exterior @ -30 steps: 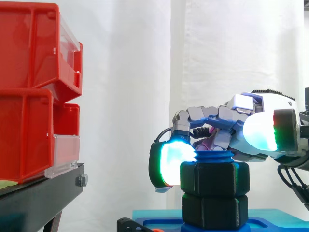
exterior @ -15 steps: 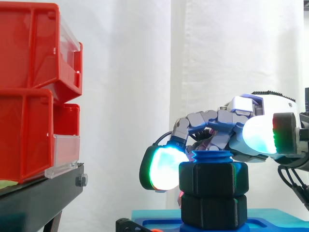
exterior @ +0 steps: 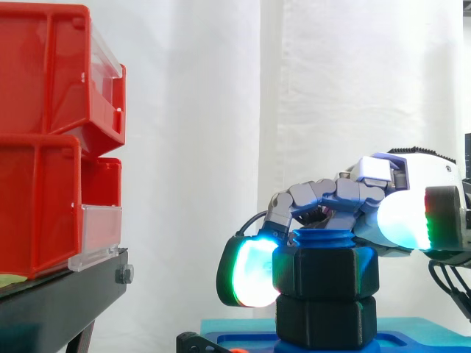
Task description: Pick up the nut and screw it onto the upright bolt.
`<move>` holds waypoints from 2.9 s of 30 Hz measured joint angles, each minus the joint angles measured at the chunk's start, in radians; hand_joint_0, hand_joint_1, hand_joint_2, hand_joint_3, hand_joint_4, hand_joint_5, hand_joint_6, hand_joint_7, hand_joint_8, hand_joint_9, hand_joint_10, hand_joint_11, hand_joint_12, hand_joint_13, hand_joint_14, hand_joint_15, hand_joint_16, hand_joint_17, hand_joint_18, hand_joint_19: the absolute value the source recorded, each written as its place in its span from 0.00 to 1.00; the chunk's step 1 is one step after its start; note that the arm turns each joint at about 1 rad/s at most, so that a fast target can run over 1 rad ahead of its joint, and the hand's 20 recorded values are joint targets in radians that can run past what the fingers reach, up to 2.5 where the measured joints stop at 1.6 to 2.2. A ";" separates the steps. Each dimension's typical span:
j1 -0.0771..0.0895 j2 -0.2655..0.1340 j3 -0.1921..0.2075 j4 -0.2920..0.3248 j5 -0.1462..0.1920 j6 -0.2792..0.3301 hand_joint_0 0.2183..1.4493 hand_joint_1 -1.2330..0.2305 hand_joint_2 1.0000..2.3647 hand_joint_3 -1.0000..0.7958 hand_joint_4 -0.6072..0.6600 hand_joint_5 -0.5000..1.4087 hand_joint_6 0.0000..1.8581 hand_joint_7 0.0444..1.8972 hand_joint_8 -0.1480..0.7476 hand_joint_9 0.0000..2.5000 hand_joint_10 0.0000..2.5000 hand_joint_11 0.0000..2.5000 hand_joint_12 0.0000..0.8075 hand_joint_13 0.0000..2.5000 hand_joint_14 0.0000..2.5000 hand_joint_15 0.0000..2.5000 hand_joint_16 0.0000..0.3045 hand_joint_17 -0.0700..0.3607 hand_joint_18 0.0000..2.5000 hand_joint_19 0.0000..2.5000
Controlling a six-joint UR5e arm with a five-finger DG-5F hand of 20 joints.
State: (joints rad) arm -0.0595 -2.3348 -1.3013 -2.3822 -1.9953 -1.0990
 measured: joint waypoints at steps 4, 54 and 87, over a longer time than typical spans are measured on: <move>0.003 0.000 -0.002 -0.003 0.001 -0.001 0.19 0.69 0.00 0.28 0.68 0.23 0.27 0.51 0.49 0.38 0.00 0.03 0.39 0.26 0.00 0.00 0.10 0.32 0.16 0.00; -0.012 0.000 -0.003 0.000 -0.005 0.001 0.15 0.42 0.00 0.28 0.68 0.28 0.29 0.71 0.50 0.48 0.00 0.05 0.42 0.31 0.00 0.00 0.12 0.35 0.23 0.00; -0.008 0.001 -0.003 -0.002 -0.002 0.000 0.24 0.39 0.00 0.28 0.63 0.27 0.31 0.69 0.45 0.47 0.00 0.06 0.34 0.28 0.00 0.00 0.09 0.30 0.19 0.00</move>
State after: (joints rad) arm -0.0675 -2.3335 -1.3038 -2.3840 -1.9972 -1.0991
